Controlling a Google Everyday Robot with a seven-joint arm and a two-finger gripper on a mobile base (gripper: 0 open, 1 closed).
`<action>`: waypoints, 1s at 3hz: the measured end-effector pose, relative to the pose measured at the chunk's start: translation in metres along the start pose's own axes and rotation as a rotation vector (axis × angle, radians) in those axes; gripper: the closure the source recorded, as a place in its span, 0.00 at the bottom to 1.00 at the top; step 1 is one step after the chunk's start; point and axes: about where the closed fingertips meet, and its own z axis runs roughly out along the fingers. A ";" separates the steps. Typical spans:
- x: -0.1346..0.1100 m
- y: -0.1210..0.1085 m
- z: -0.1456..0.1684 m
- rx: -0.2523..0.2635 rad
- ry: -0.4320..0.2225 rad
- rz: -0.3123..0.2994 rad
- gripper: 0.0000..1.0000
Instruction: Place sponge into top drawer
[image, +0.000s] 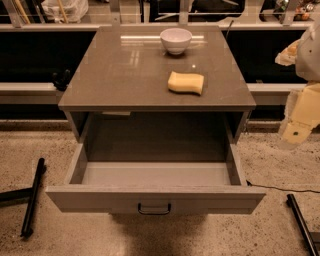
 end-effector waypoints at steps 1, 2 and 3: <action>0.000 0.000 0.000 0.000 0.000 0.000 0.00; -0.009 -0.025 0.001 0.051 -0.091 0.026 0.00; -0.028 -0.076 0.016 0.056 -0.222 0.040 0.00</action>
Offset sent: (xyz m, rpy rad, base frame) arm 0.0432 -0.0001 0.0087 0.1456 -0.1143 -0.0398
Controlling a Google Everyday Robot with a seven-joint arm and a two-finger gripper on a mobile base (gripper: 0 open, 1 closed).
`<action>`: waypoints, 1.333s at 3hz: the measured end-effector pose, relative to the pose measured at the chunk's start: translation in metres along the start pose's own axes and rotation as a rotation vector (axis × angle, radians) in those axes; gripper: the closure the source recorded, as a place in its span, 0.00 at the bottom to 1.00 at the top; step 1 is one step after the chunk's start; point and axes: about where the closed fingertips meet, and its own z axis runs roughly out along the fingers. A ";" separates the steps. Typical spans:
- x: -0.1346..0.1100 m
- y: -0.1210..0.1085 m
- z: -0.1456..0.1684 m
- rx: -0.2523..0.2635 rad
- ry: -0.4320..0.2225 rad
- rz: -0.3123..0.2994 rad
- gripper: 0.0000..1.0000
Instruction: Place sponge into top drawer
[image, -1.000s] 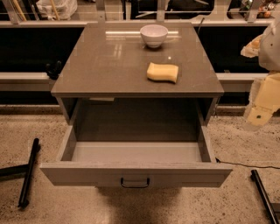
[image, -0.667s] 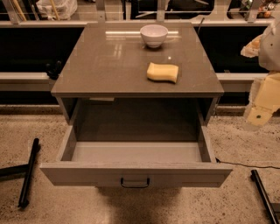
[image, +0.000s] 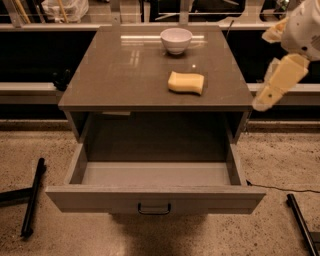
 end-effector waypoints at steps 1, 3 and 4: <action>-0.023 -0.062 0.048 -0.032 -0.154 0.037 0.00; -0.035 -0.074 0.083 -0.068 -0.202 0.064 0.00; -0.052 -0.088 0.129 -0.110 -0.272 0.101 0.00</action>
Offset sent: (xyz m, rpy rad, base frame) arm 0.0610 0.0157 -0.0084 0.1298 -0.0065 0.0241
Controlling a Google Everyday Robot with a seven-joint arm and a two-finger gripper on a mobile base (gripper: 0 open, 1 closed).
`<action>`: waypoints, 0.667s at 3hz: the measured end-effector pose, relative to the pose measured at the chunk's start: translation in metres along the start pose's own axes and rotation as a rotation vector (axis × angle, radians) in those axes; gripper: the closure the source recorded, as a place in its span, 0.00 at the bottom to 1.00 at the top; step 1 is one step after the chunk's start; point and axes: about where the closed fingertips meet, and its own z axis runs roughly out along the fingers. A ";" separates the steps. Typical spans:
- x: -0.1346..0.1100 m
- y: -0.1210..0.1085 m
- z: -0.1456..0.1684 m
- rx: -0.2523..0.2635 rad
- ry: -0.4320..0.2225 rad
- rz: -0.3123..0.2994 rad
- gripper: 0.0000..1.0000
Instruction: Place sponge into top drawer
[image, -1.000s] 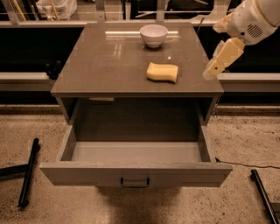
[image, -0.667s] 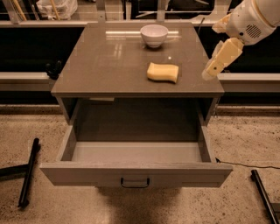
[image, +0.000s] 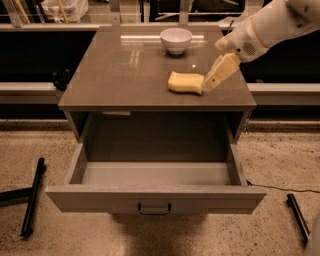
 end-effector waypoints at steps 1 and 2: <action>-0.003 -0.015 0.040 -0.025 -0.056 0.036 0.00; -0.003 -0.019 0.071 -0.052 -0.082 0.060 0.00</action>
Offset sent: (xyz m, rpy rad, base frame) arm 0.0566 0.0534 -0.0738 0.1489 0.0726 0.0008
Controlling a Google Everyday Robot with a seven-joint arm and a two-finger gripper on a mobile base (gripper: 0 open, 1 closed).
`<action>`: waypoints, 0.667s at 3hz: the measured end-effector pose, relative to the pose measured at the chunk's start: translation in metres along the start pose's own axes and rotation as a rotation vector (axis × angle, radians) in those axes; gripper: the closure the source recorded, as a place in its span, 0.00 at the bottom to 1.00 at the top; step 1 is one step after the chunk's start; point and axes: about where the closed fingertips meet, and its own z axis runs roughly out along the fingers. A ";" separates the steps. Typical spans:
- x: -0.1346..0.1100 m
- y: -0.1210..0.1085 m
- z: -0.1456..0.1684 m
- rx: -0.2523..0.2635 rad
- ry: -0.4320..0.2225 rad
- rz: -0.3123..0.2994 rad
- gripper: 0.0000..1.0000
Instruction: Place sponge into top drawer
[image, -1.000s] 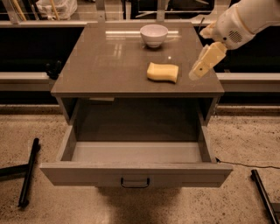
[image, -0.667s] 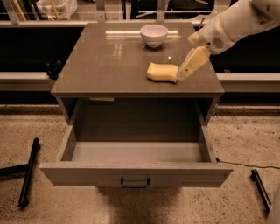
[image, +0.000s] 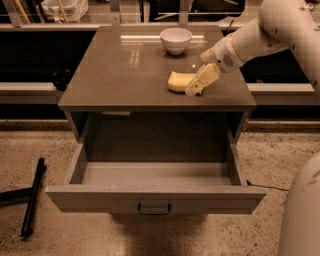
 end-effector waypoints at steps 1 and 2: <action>0.005 -0.001 0.024 -0.025 -0.017 0.026 0.00; 0.011 -0.003 0.042 -0.040 -0.028 0.045 0.18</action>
Offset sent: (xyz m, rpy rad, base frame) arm 0.0203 0.0227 -0.0522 0.0706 0.0592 -0.0103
